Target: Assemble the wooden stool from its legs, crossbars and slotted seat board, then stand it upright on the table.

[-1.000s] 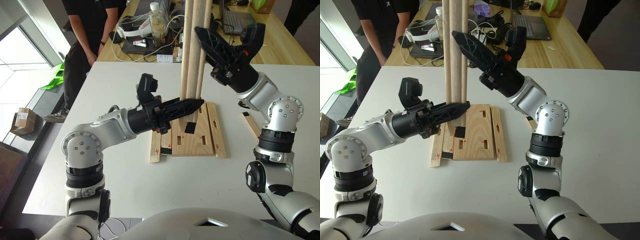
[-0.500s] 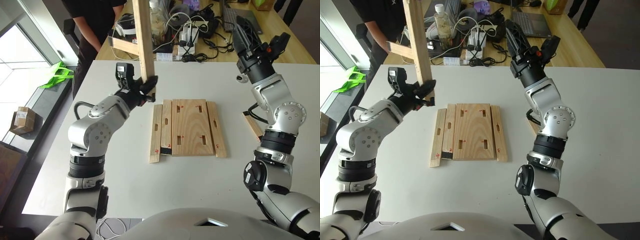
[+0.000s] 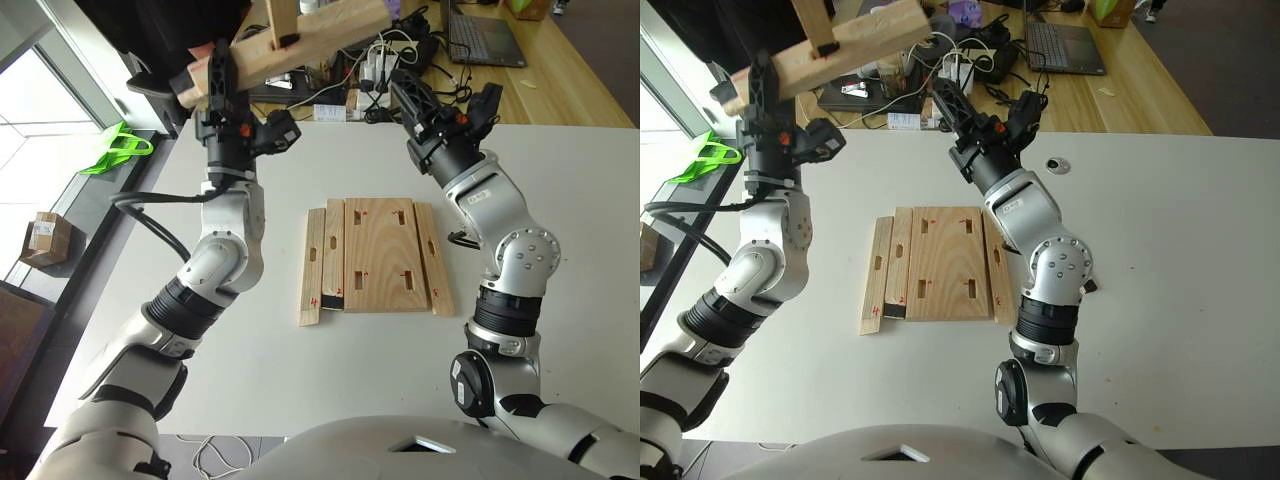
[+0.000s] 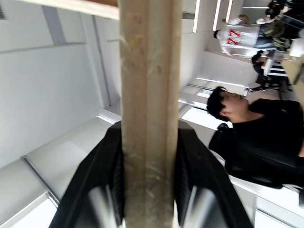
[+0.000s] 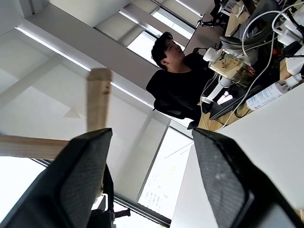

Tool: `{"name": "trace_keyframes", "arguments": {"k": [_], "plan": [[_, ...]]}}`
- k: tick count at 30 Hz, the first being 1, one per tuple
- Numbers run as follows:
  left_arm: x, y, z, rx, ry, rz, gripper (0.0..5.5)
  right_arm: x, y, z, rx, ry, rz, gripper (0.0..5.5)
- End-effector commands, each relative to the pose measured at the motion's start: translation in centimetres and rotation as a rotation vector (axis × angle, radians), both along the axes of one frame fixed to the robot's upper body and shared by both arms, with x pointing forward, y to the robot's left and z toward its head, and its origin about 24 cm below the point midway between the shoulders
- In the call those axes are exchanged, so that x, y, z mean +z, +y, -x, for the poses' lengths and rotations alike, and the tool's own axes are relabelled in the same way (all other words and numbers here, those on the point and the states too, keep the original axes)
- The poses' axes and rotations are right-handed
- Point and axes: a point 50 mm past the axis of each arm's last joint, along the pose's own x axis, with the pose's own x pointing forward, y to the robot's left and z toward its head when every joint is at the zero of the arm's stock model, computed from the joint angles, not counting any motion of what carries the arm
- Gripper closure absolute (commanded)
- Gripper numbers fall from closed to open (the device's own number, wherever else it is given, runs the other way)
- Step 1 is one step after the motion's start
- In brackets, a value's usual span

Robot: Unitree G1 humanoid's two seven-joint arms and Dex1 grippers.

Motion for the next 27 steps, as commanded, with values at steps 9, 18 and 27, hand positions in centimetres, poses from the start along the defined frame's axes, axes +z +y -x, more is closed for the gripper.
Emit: {"name": "trace_keyframes", "arguments": {"k": [9,18,27], "plan": [[0.0,-2.5,0.5,-0.070,-0.025,0.014,4.47,5.0,4.0,1.9,0.190,-0.198,-0.267,2.37],[0.1,-3.5,0.8,-0.127,-0.010,0.057,4.47,5.0,2.8,0.7,0.119,-0.250,-0.224,2.37],[-0.4,-3.8,1.0,-0.149,0.008,0.053,4.47,5.0,1.2,-0.7,0.041,-0.239,-0.235,2.85]]}}
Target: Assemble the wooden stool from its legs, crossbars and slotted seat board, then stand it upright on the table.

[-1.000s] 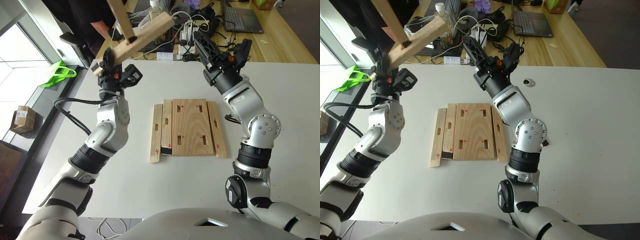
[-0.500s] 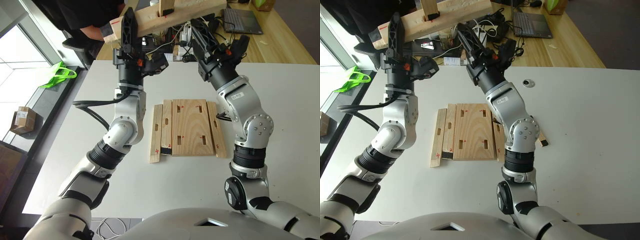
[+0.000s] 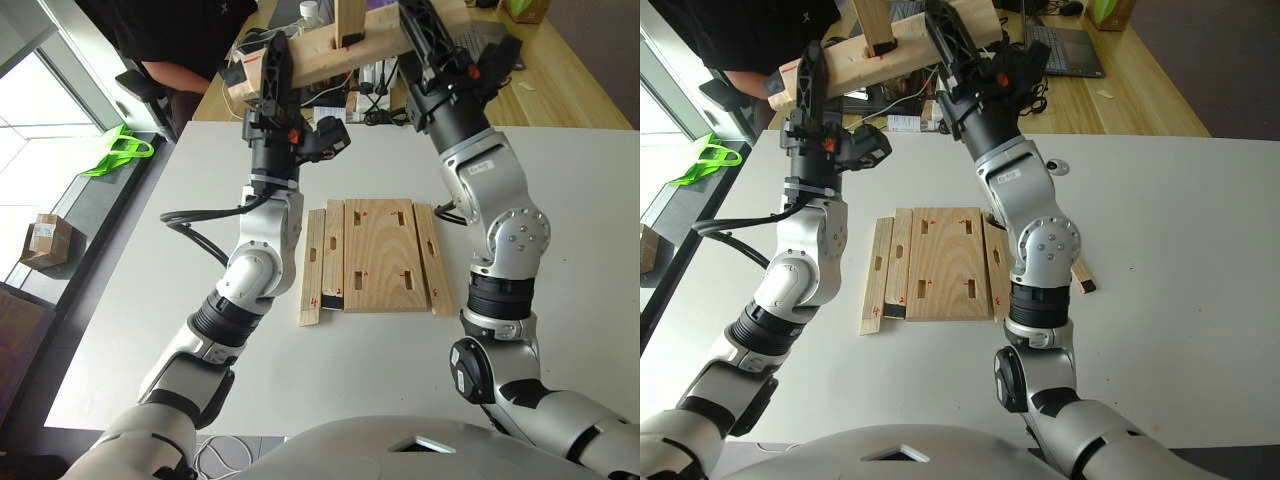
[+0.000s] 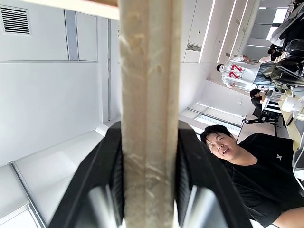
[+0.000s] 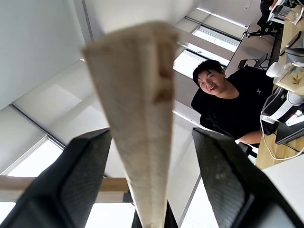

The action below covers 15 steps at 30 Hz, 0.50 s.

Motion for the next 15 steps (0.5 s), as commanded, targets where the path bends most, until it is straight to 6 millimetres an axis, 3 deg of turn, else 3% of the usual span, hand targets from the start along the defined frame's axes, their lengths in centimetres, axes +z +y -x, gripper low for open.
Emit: {"name": "trace_keyframes", "arguments": {"k": [1,9,15], "plan": [[0.21,0.12,0.04,0.007,-0.005,0.007,4.47,0.98,0.17,-0.13,0.006,-0.024,-0.035,3.01],[0.18,-0.04,0.14,0.001,0.005,0.049,4.47,0.55,-0.25,0.07,0.018,-0.009,-0.054,4.42],[0.16,-0.31,0.09,-0.061,0.065,0.121,4.47,0.54,-0.38,0.10,0.018,-0.017,-0.048,4.49]]}}
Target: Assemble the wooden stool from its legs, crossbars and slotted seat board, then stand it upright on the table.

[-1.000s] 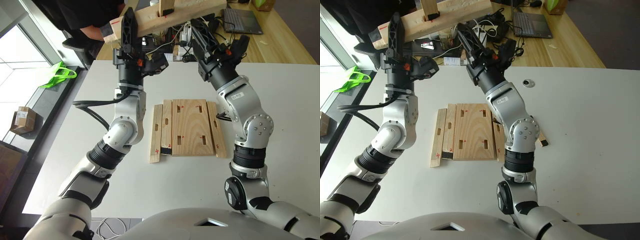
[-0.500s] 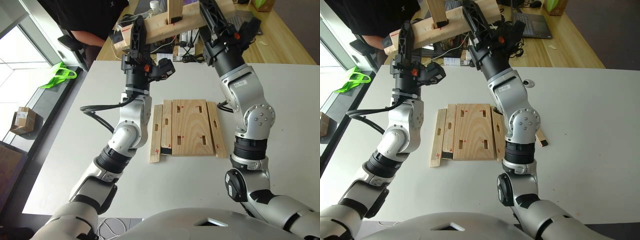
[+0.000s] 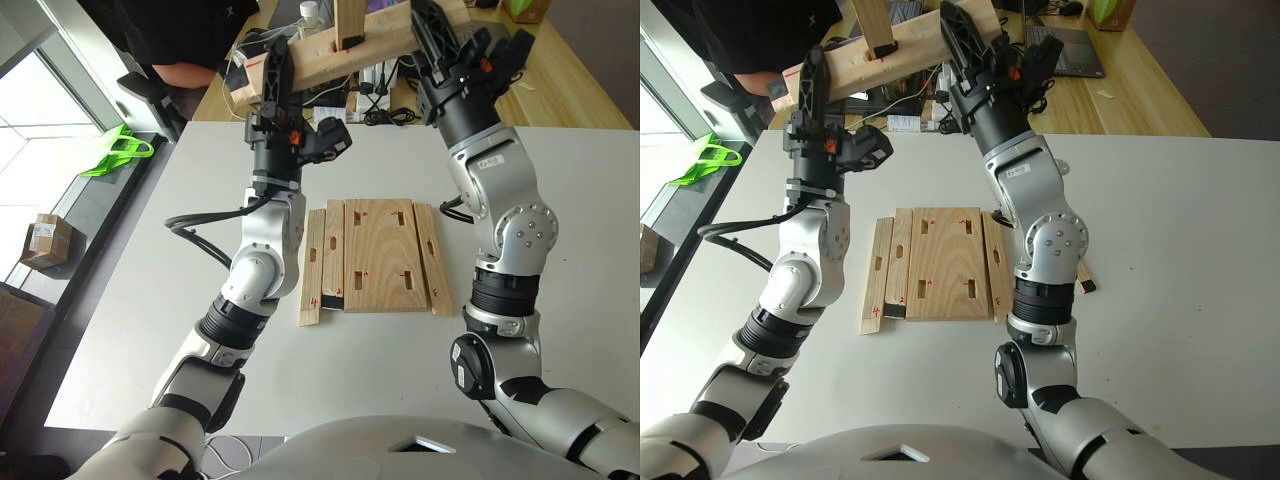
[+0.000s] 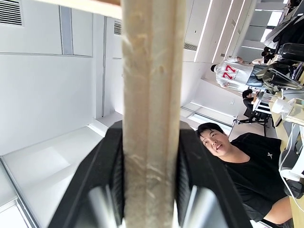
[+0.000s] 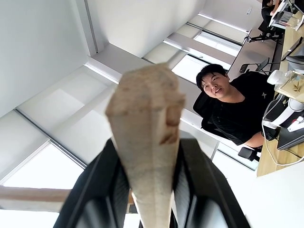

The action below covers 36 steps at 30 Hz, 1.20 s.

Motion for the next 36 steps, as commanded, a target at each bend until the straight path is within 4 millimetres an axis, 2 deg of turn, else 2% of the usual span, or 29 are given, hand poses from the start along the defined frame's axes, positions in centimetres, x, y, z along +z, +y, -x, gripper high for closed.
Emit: {"name": "trace_keyframes", "arguments": {"k": [1,9,11,18,21,28,30,32,34,36], "plan": [[0.4,0.0,0.1,-0.037,0.023,0.062,4.47,0.5,0.4,0.3,0.025,-0.021,-0.029,4.49],[0.9,0.6,-0.4,-0.093,0.069,0.053,4.47,1.1,0.0,-0.4,0.011,-0.023,-0.025,4.49],[0.7,0.8,-0.3,-0.119,0.103,0.059,3.91,1.1,-0.1,-0.5,0.010,-0.021,-0.025,4.49],[-0.5,0.4,-0.4,-0.162,0.199,0.013,3.10,0.8,-0.3,-0.7,-0.016,-0.011,-0.002,4.50],[-1.0,0.3,0.0,-0.207,0.249,0.065,2.69,0.7,-1.1,-1.2,-0.074,-0.003,0.021,4.50],[-2.8,-0.3,1.0,-0.303,0.352,0.182,2.69,0.4,-3.5,-2.2,-0.211,0.033,0.015,4.50],[-2.8,0.3,1.4,-0.314,0.354,0.278,2.69,-0.5,-5.2,-2.1,-0.270,0.052,0.064,4.50],[-2.9,3.2,2.1,-0.262,0.352,0.557,2.69,-2.7,-9.3,-1.1,-0.352,0.105,0.188,4.50],[-3.5,6.1,2.9,-0.198,0.336,0.853,2.69,-5.1,-12.6,1.0,-0.373,0.166,0.320,4.50],[-4.5,8.2,3.9,-0.134,0.315,1.105,2.69,-6.8,-13.9,3.4,-0.322,0.211,0.436,4.50]]}}
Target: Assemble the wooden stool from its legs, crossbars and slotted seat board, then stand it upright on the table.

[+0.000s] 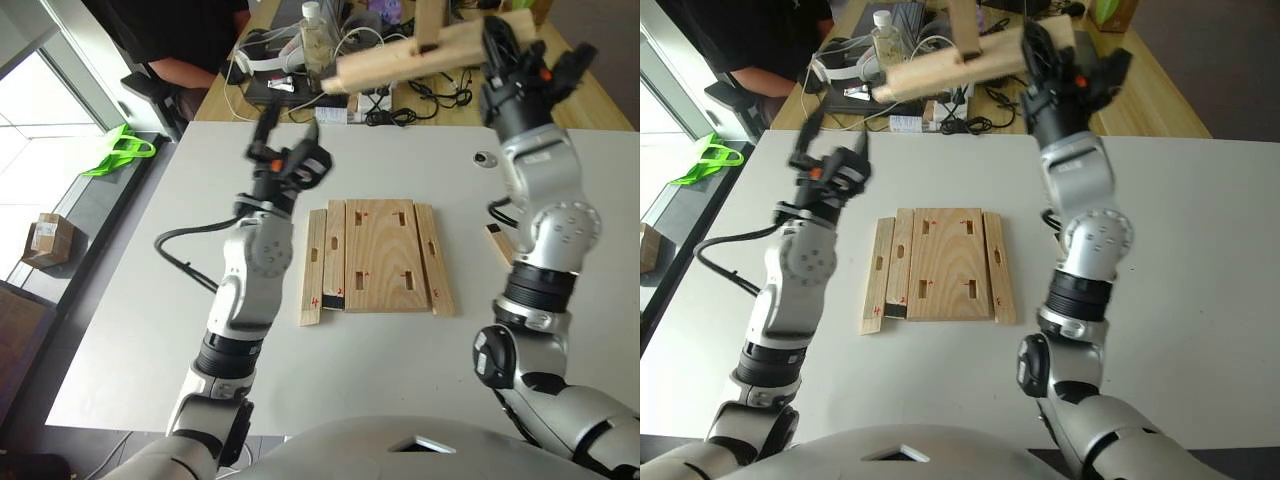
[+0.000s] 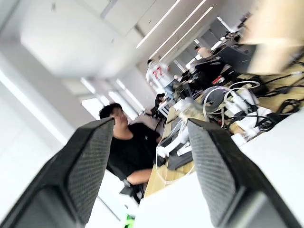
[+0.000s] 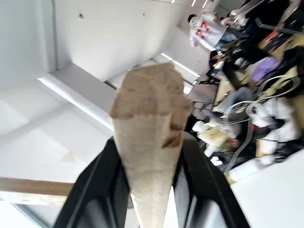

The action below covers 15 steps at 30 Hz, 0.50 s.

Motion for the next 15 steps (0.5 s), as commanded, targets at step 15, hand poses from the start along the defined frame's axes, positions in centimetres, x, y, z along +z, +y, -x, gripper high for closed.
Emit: {"name": "trace_keyframes", "arguments": {"k": [15], "plan": [[-9.5,4.8,5.2,0.106,0.719,0.314,2.69,-5.9,-4.0,10.9,0.170,0.337,0.304,4.50]]}}
